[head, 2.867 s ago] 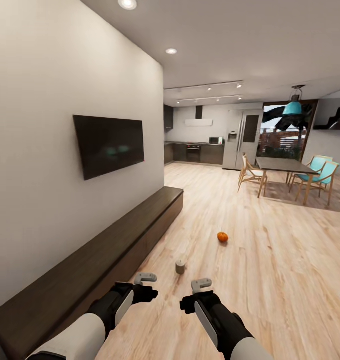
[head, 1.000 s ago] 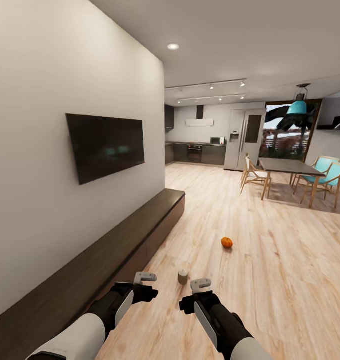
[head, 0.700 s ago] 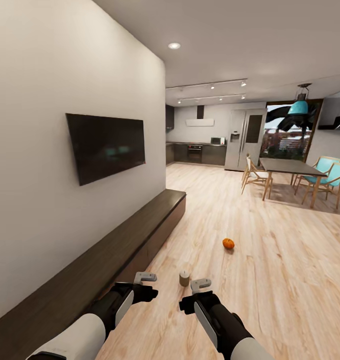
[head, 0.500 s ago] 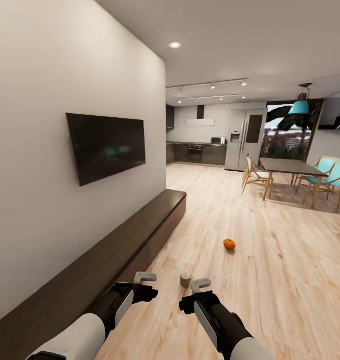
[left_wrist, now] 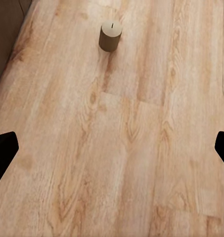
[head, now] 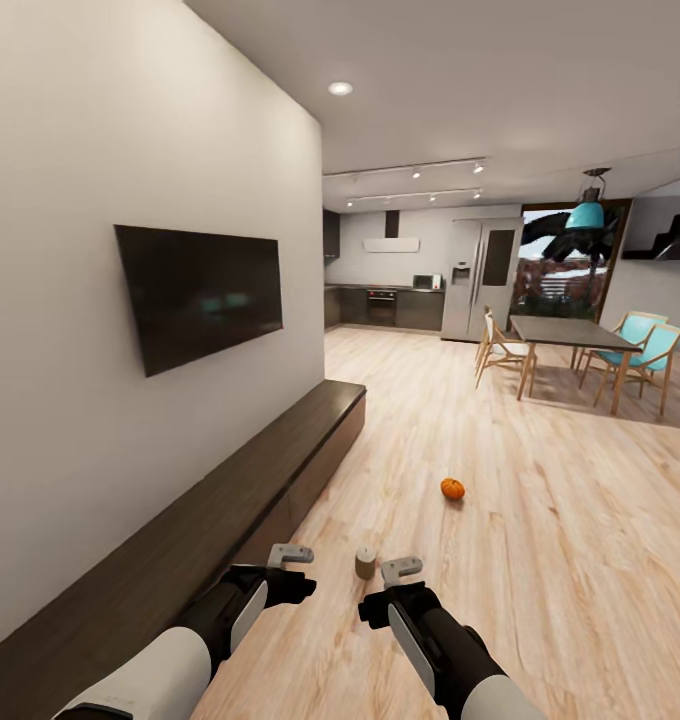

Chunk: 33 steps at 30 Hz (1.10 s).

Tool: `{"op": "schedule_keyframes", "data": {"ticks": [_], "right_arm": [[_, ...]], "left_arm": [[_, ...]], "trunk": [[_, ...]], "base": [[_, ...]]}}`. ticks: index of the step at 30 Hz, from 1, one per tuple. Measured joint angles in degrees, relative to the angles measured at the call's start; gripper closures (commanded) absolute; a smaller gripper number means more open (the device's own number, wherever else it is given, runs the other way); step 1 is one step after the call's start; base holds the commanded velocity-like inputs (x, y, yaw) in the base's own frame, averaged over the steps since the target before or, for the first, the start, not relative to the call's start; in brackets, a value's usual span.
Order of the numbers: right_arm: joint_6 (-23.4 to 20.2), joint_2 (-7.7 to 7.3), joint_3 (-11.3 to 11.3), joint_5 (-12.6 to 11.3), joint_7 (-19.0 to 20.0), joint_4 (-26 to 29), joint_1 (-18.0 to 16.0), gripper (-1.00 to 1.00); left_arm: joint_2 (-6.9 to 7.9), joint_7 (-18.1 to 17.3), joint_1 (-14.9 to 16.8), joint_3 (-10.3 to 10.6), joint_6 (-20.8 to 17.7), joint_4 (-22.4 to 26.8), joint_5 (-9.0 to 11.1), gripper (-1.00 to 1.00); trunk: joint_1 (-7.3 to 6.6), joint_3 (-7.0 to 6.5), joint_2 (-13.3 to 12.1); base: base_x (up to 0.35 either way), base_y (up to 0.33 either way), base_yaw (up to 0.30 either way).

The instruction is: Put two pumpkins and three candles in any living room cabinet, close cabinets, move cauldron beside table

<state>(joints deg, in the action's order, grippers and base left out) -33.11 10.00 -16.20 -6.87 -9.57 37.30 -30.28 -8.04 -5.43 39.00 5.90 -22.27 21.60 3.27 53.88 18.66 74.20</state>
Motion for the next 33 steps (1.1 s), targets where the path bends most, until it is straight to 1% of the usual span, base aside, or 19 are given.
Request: {"op": "schedule_keyframes", "data": {"ticks": [3, 9, 13, 18, 25, 33], "right_arm": [[0.0, 0.0, 0.0, 0.0, 0.0, 0.0, 0.0, -1.0], [0.0, 0.0, 0.0, 0.0, 0.0, 0.0, 0.0, -1.0], [0.0, 0.0, 0.0, 0.0, 0.0, 0.0, 0.0, -1.0], [0.0, 0.0, 0.0, 0.0, 0.0, 0.0, 0.0, -1.0], [0.0, 0.0, 0.0, 0.0, 0.0, 0.0, 0.0, -1.0], [0.0, 0.0, 0.0, 0.0, 0.1, 0.0, 0.0, -1.0]], "left_arm": [[0.0, 0.0, 0.0, 0.0, 0.0, 0.0, 0.0, -1.0], [-0.01, 0.0, 0.0, 0.0, 0.0, 0.0, 0.0, -1.0], [0.0, -0.1, 0.0, 0.0, 0.0, 0.0, 0.0, -1.0], [0.0, -0.1, 0.0, 0.0, 0.0, 0.0, 0.0, -1.0], [0.0, -0.2, 0.0, 0.0, 0.0, 0.0, 0.0, -1.0], [0.0, -0.2, 0.0, 0.0, 0.0, 0.0, 0.0, -1.0]], "trunk": [[0.0, 0.0, 0.0], [0.0, 0.0, 0.0], [0.0, 0.0, 0.0], [-0.01, 0.0, 0.0], [-0.01, 0.0, 0.0], [-0.01, 0.0, 0.0]], "base": [[0.009, 0.001, -0.031], [0.012, 0.0, -0.168], [0.061, 0.0, -0.068], [0.086, 0.0, -0.038], [0.107, 0.0, -0.134], [0.129, 0.0, -0.023]]}}
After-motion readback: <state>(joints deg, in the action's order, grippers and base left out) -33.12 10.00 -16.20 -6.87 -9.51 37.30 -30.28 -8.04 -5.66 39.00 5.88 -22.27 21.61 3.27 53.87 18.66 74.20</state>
